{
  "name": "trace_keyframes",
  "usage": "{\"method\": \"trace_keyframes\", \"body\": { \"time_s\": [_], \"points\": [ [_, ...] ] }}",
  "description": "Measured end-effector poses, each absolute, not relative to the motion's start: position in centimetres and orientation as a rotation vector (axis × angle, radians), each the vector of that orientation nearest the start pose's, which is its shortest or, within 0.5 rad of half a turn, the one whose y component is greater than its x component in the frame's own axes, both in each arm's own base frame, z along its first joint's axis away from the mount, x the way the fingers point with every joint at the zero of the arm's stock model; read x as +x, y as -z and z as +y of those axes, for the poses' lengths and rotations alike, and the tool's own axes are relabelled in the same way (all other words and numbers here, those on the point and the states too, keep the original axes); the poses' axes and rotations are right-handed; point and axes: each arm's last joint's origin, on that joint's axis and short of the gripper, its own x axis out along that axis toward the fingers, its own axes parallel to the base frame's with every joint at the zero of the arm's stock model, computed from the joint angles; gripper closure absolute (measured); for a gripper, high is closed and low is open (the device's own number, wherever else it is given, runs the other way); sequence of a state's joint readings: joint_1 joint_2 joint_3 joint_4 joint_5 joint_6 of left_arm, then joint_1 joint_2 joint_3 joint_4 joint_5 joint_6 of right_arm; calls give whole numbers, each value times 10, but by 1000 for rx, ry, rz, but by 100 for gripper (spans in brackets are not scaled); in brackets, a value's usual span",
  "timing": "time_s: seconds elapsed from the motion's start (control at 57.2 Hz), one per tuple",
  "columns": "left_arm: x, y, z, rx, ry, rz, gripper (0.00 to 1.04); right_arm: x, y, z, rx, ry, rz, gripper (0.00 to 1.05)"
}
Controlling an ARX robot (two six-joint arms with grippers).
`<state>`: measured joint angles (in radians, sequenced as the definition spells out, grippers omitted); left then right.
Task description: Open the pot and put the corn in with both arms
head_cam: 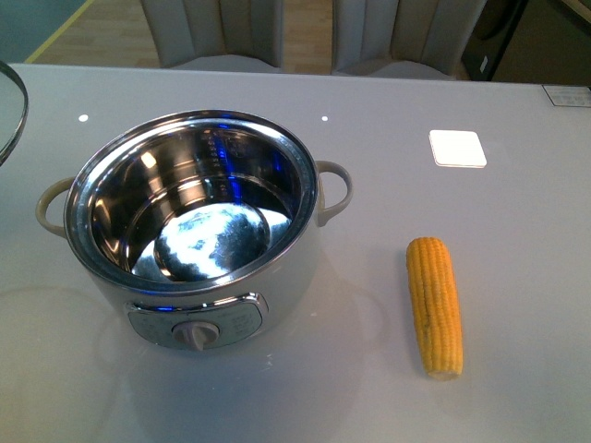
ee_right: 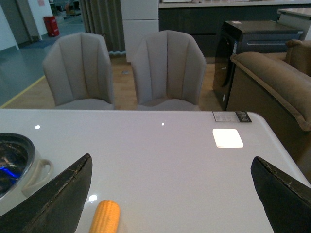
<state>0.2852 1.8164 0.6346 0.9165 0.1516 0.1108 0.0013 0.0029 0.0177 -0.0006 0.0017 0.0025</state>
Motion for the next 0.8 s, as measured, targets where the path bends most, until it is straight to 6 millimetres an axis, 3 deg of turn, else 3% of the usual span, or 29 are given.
{"method": "trace_keyframes", "body": {
  "time_s": [0.42, 0.805],
  "points": [
    [304, -90, 127, 12, -169, 306, 65, 97, -169, 0, 3, 0, -14, 9],
    [300, -33, 159, -33, -191, 357, 65, 97, -169, 0, 3, 1, -14, 9]
  ]
}}
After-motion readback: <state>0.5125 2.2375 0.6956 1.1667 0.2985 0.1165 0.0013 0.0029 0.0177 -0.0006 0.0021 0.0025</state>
